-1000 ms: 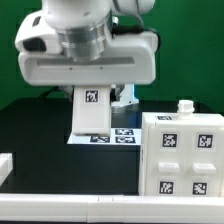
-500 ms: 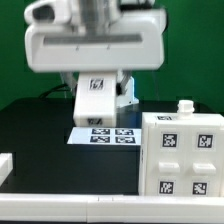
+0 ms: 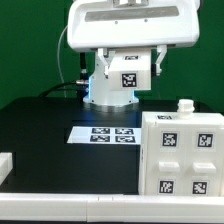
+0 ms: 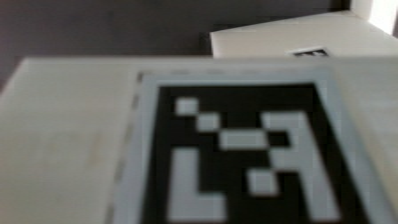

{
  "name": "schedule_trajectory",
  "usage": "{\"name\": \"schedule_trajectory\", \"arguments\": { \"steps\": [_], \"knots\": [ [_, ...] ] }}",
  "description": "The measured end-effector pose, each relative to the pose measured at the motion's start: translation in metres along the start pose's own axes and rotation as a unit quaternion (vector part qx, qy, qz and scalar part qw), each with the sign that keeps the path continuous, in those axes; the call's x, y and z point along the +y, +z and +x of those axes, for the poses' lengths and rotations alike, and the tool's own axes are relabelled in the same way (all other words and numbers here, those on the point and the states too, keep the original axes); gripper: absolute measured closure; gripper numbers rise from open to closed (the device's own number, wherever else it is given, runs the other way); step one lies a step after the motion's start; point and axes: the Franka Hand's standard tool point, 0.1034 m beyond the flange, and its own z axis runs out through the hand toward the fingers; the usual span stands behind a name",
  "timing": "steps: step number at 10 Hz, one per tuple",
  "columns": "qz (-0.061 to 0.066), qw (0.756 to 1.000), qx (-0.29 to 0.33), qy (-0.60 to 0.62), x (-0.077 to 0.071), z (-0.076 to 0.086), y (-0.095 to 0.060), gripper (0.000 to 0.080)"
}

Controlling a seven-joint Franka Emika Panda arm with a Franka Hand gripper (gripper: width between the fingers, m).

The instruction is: Assemble cabinet

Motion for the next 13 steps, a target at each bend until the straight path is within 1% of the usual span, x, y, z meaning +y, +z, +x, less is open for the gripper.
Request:
{"name": "schedule_trajectory", "arguments": {
  "steps": [1,2,3,4,5,7,8,9,10,11,12,13],
  "knots": [
    [-0.002,0.999,0.039,-0.004,0.000,0.001,0.000,0.0243],
    [-0.004,0.999,0.052,-0.008,-0.001,-0.002,0.002,0.0243],
    [-0.001,0.998,0.051,-0.024,-0.012,0.004,0.003,0.0243],
    [0.002,0.998,0.058,-0.038,-0.022,0.016,0.003,0.0243],
    [0.004,0.997,0.060,-0.045,-0.031,0.015,0.005,0.0243],
    [0.003,0.997,0.058,-0.046,-0.028,0.014,0.006,0.0243],
    [0.004,0.997,0.059,-0.051,-0.033,0.013,0.007,0.0243],
    [0.008,0.995,0.065,-0.070,-0.052,0.011,0.012,0.0243],
    [0.008,0.993,0.069,-0.091,-0.062,0.010,0.016,0.0243],
    [0.008,0.992,0.080,-0.100,-0.067,0.011,0.018,0.0243],
    [0.010,0.992,0.079,-0.096,-0.072,0.009,0.017,0.0243],
    [0.009,0.992,0.078,-0.099,-0.071,0.009,0.018,0.0243]
  ]
}}
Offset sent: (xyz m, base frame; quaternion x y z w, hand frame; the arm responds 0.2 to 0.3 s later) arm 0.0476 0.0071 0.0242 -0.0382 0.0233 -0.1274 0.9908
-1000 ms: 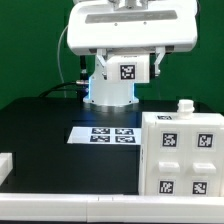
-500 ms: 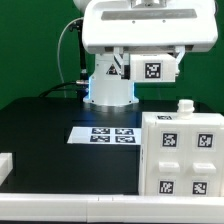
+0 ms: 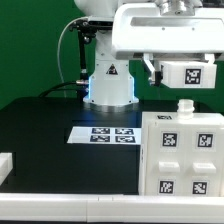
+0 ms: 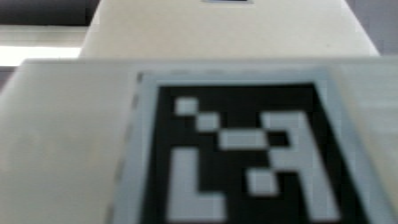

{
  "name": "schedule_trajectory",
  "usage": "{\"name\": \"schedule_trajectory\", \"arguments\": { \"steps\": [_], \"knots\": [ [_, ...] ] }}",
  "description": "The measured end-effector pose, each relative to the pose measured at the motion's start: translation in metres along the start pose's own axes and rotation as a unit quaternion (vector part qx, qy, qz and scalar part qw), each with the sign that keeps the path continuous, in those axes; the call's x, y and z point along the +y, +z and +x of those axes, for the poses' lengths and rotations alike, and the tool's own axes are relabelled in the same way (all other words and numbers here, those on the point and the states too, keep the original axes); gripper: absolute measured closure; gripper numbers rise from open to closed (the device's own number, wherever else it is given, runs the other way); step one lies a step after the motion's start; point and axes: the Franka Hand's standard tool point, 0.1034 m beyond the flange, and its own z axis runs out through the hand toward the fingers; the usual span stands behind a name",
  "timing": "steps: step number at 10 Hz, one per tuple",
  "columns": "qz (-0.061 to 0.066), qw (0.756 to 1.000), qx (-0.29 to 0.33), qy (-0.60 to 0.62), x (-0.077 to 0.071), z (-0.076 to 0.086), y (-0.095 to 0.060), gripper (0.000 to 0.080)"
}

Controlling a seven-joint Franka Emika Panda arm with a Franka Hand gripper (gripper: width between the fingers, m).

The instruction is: Assemble cabinet

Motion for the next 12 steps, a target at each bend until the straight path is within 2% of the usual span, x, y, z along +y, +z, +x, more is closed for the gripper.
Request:
{"name": "schedule_trajectory", "arguments": {
  "steps": [3,7,12],
  "knots": [
    [0.001,1.000,-0.002,-0.004,-0.005,-0.002,0.004,0.0243],
    [-0.006,1.000,-0.008,-0.011,-0.005,-0.006,0.023,0.0243],
    [-0.008,1.000,0.008,-0.016,-0.007,-0.001,0.028,0.0243]
  ]
}}
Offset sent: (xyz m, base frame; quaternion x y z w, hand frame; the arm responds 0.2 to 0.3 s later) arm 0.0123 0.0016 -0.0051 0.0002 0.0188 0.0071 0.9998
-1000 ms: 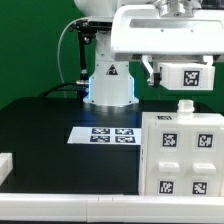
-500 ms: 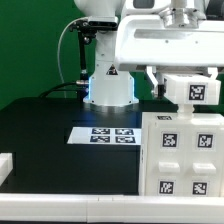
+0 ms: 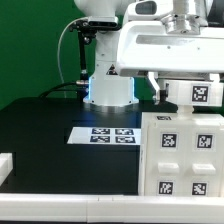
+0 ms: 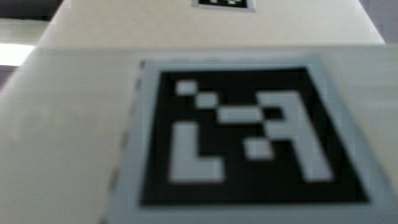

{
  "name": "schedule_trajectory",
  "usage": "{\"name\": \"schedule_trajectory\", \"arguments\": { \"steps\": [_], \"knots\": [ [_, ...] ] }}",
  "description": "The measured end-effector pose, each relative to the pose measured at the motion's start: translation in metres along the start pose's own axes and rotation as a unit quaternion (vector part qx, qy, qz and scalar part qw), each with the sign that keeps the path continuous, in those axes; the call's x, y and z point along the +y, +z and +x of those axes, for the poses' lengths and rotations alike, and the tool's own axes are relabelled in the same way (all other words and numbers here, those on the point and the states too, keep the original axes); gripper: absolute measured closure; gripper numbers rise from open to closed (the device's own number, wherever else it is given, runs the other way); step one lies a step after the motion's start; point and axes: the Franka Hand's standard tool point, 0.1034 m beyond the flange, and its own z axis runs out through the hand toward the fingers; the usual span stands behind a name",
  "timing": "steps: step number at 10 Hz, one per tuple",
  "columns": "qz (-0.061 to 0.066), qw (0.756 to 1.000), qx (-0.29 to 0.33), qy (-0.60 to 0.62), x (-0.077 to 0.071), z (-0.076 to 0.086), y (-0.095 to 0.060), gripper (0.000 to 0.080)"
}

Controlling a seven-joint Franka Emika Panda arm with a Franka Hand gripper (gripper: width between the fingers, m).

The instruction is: Assemble cabinet

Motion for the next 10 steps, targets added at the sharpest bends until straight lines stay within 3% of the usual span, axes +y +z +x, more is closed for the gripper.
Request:
{"name": "schedule_trajectory", "arguments": {
  "steps": [9,10],
  "knots": [
    [-0.001,1.000,-0.011,-0.005,-0.0023,-0.0056,0.0088,0.0243],
    [-0.001,1.000,-0.011,-0.005,-0.0022,-0.0057,0.0088,0.0143]
  ]
}}
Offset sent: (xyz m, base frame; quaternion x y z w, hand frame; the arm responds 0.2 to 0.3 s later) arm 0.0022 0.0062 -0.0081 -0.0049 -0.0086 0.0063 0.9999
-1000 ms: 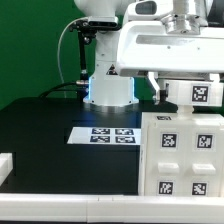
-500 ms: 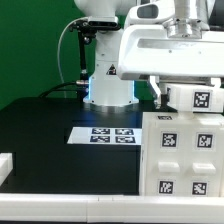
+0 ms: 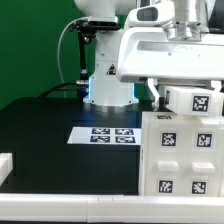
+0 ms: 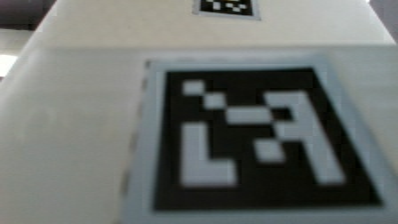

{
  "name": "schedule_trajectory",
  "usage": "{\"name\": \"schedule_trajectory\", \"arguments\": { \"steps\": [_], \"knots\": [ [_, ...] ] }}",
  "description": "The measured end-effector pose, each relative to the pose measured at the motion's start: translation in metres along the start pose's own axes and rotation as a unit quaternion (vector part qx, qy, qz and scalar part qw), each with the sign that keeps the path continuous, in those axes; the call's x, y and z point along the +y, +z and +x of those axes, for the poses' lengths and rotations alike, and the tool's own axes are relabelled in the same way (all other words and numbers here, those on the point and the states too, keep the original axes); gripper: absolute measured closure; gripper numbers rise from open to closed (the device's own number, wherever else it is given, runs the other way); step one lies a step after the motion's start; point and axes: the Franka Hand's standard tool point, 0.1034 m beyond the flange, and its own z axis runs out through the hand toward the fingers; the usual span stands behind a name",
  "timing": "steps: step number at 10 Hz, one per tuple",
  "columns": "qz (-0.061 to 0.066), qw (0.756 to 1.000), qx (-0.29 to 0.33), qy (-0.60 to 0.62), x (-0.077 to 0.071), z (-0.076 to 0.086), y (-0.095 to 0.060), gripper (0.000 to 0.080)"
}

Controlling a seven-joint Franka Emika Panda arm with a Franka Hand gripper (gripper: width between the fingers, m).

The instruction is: Assemble cabinet

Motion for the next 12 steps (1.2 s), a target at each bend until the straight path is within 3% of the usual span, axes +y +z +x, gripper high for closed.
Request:
{"name": "schedule_trajectory", "arguments": {
  "steps": [1,5,7,10,12],
  "knots": [
    [0.000,1.000,0.000,0.000,0.000,0.000,0.000,0.0043],
    [0.001,1.000,-0.009,0.001,0.000,-0.001,-0.001,0.0001],
    [0.011,0.999,-0.043,0.008,-0.003,0.002,-0.013,0.0002],
    [0.016,0.994,-0.109,0.018,0.005,0.005,-0.015,0.0002],
    [0.022,0.978,-0.206,0.025,0.010,0.007,-0.012,0.0002]
  ]
}}
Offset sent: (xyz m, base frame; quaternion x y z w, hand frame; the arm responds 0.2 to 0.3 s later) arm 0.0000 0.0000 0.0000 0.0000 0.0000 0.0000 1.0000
